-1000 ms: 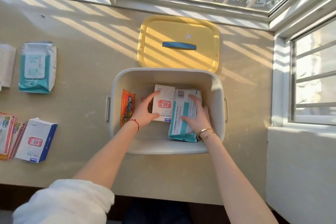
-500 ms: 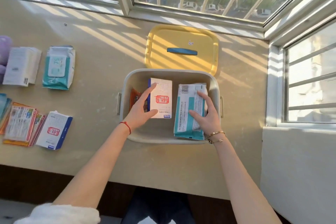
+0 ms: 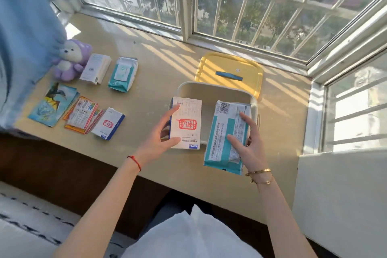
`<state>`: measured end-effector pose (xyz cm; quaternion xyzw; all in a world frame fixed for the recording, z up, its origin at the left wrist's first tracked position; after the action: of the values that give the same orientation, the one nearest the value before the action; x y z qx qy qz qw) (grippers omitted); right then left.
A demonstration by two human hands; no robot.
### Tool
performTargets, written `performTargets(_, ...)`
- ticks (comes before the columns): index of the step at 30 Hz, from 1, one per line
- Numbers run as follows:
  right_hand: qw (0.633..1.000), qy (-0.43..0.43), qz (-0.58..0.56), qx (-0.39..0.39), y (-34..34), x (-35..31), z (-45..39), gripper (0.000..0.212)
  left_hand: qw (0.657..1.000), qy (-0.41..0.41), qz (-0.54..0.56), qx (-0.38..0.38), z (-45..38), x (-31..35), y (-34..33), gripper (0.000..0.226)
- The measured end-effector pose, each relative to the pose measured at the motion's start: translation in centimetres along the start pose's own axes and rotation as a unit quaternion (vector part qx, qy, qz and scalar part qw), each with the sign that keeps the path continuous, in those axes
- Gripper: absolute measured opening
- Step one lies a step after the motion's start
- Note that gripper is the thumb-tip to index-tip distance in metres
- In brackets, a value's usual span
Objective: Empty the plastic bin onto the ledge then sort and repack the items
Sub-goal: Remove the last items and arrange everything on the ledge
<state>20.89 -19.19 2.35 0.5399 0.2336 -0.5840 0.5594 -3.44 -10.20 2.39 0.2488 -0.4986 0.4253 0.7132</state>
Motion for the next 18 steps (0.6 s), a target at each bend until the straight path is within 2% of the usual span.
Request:
performTargets(10, 0.996, 0.043, -0.004, -0.079, -6.7, -5.1, 6.3, 0.060, 0.997, -0.025, 0.014, 0.074, 11.8, 0.4, 6.0, 0.080)
performTargets(18, 0.991, 0.062, -0.019, -0.117, -17.8, -8.4, 8.5, 0.059, 0.993, -0.050, 0.014, 0.109, 18.4, -1.0, 17.5, 0.082)
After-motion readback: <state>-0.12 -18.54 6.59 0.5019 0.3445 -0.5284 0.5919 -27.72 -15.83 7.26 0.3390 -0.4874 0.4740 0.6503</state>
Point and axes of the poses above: each hand's wrist, its own z-axis away from the middle knuckle, its own y-axis out of the back of the hand, x = y × z, the point moved 7 cm from there along -z, towards the middle knuckle, and after that the axes turned 12 degrees about z, right-handed, at the moved point
